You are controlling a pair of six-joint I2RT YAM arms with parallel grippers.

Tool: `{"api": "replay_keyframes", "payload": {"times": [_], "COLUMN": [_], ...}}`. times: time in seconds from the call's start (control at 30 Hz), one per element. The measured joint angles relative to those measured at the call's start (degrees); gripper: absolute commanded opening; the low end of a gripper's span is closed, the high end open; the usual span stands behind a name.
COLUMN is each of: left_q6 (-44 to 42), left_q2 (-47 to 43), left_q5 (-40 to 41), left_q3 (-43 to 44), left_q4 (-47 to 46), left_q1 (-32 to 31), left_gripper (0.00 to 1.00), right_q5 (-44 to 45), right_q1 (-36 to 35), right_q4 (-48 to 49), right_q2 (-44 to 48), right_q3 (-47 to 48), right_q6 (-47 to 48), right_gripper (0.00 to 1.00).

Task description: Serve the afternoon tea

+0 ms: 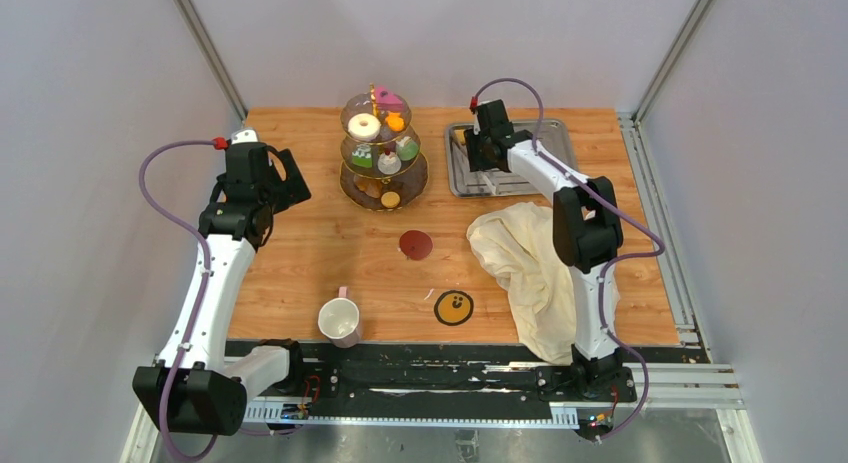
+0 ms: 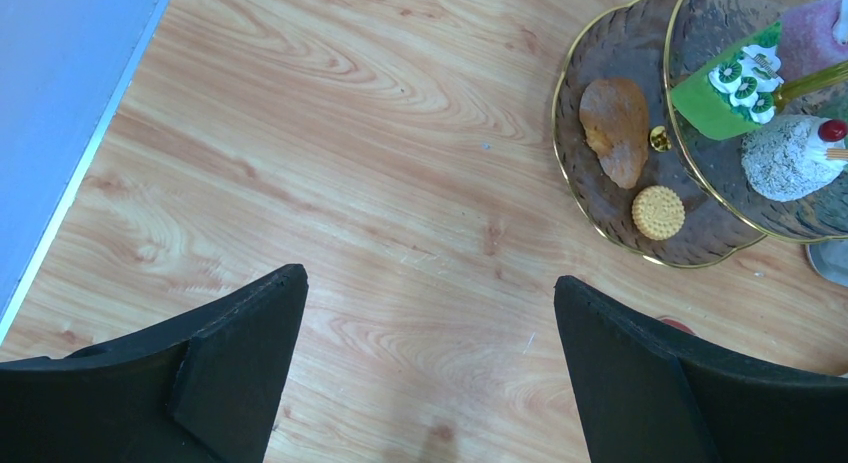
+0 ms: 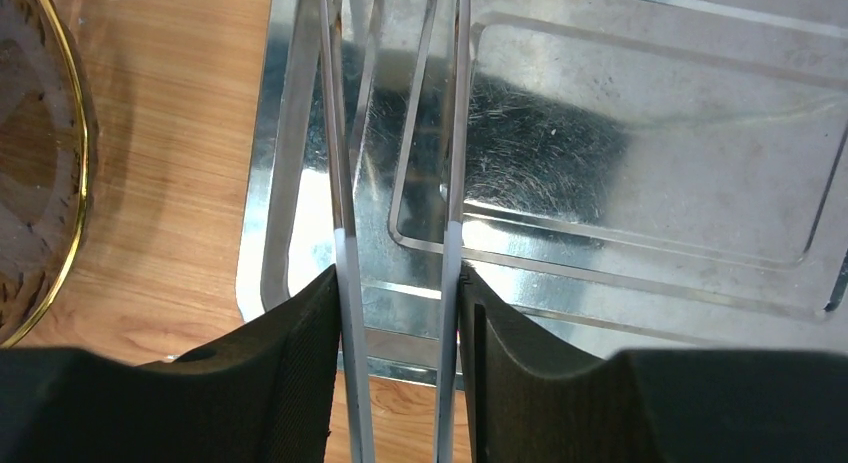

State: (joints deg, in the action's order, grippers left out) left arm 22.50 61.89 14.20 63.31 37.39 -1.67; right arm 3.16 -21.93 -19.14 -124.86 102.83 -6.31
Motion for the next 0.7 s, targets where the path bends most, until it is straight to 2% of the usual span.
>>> {"api": "replay_keyframes", "payload": {"times": [0.17, 0.27, 0.4, 0.7], "left_q6": [-0.02, -0.02, -0.04, 0.00], "left_q2": [0.00, 0.00, -0.02, -0.46], "left_q5": [0.00, 0.02, 0.02, -0.02], "left_q3": [0.00, 0.00, 0.00, -0.35], "left_q4": [0.00, 0.00, 0.00, 0.04], "left_q1": [0.00, 0.00, 0.00, 0.00], "left_gripper": [0.98, 0.98, 0.98, 0.98], "right_q5": [0.02, 0.02, 0.17, -0.42], "right_q1": [0.00, 0.00, 0.00, 0.00], "right_q4": [0.20, 0.26, 1.11, 3.02], "right_q2": [0.02, 0.31, 3.93, 19.39], "right_q3": [0.00, -0.15, -4.24, -17.09], "right_q6": [0.22, 0.24, 0.28, -0.44], "right_gripper": [0.22, 0.18, 0.17, 0.16]}}
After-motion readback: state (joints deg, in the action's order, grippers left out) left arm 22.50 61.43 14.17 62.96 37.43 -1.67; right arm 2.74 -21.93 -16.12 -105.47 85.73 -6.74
